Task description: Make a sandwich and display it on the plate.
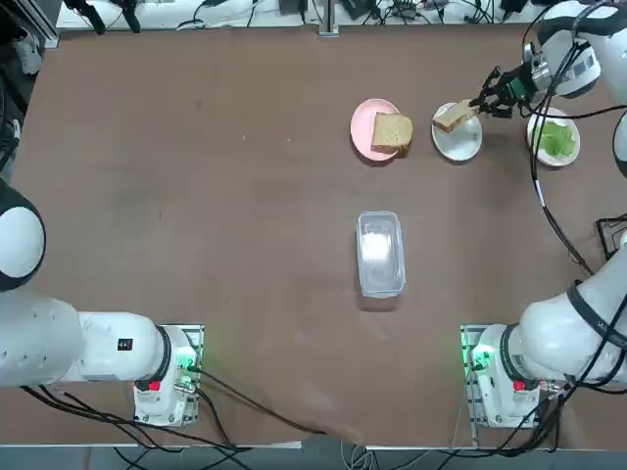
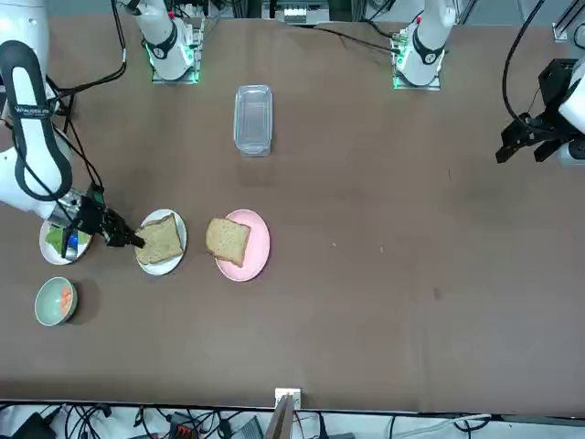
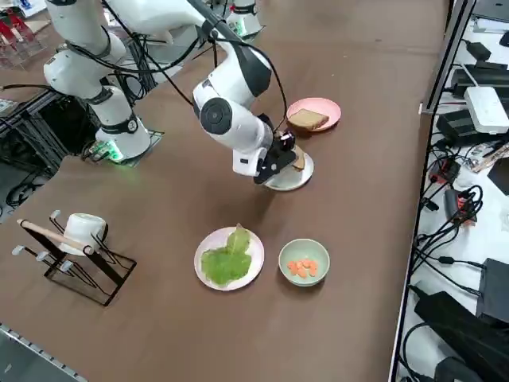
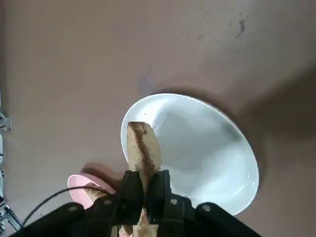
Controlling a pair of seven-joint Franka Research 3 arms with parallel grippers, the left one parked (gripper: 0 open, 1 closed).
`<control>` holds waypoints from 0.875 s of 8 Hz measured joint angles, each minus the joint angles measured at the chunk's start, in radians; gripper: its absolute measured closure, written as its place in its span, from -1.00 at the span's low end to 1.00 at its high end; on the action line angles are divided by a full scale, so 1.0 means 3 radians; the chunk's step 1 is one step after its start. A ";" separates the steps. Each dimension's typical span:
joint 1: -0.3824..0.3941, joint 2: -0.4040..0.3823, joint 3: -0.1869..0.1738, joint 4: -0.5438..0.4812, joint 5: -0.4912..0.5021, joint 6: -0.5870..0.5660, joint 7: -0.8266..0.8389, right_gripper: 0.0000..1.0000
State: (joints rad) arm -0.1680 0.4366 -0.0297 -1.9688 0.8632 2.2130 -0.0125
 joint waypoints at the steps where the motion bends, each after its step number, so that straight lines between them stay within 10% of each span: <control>1: -0.0002 0.0011 -0.0001 0.0000 0.0000 0.0002 -0.0014 0.84; 7: -0.0029 0.0055 -0.0004 0.0003 0.0010 0.0013 -0.0107 0.55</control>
State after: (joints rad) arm -0.1768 0.4531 -0.0308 -1.9678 0.8662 2.2170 -0.0444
